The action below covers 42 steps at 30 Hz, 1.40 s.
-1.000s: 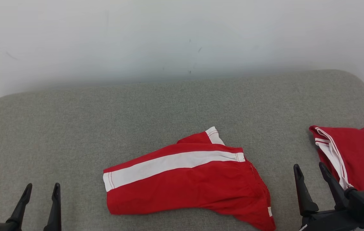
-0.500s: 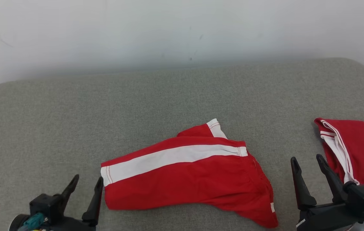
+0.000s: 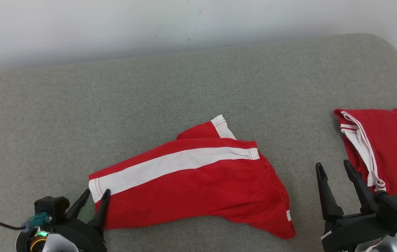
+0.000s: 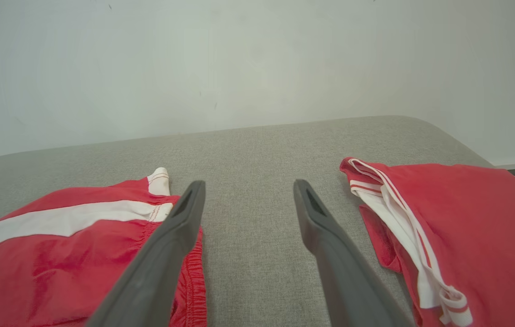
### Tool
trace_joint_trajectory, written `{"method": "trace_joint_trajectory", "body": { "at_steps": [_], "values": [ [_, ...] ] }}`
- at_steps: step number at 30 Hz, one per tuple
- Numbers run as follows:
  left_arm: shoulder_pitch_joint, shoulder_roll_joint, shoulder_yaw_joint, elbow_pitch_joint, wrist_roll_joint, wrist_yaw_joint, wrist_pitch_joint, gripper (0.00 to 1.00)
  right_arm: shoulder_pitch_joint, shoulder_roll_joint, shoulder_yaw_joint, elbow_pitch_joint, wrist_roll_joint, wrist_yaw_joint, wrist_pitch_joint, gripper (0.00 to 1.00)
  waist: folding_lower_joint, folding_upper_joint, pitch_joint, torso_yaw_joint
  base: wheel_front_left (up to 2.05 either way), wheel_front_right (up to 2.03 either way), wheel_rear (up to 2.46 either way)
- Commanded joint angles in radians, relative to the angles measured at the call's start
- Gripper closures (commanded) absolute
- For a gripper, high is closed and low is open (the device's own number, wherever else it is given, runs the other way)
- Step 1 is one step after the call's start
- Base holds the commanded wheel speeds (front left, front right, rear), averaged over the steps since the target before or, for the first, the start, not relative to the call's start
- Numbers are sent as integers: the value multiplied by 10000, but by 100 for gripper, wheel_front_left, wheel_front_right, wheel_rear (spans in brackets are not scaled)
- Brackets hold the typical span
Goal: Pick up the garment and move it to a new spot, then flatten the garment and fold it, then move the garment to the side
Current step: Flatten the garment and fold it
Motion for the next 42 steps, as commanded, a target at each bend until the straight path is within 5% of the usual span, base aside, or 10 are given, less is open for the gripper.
{"method": "trace_joint_trajectory", "body": {
  "at_steps": [1,2,3,4,14,21,31,40,41,42],
  "values": [
    [-159,12,13,184,-71,-64,-12,53,-100,-31,-22,32,-3,-7,-75,0,-2,-1,69,-58,0,0,0],
    [-210,13,-12,260,-64,-61,-35,62,-97,-24,-31,49,-5,-7,-94,0,-2,-1,73,-56,0,0,0],
    [-251,-13,-10,309,-124,-104,-55,97,-95,-18,-33,63,-7,-7,-107,0,-2,-1,76,-53,0,0,0],
    [-279,-13,-25,380,-140,-129,-23,100,-100,-15,-40,73,-13,-7,-120,0,-2,-1,74,-46,0,0,0],
    [-335,67,-61,107,-240,-39,30,100,-466,-238,-201,-17,476,-7,10,0,-2,-1,84,67,0,0,0],
    [-341,80,-287,-671,-374,-71,668,100,-1233,-1326,248,537,1858,-7,840,0,-2,-1,245,375,0,0,0],
    [-661,46,-667,-1604,-358,-113,1285,100,-2935,-3111,2889,1752,4679,-4,1922,0,-2,-1,907,1007,0,0,0],
    [-994,-76,-811,-1505,-333,-125,1129,100,-3986,-3938,4622,2232,6112,-4,2215,0,-2,-1,1272,1292,0,0,0],
    [-1012,-81,-822,-1479,-325,-123,1124,100,-4046,-3987,4790,2264,6279,-4,2227,14,-2,-1,1284,1306,0,0,0],
    [-1046,-81,-829,-1463,-323,-122,1101,100,-4136,-4044,4939,2272,6375,-4,2185,57,-2,-1,1301,1316,0,0,0]
  ]
}}
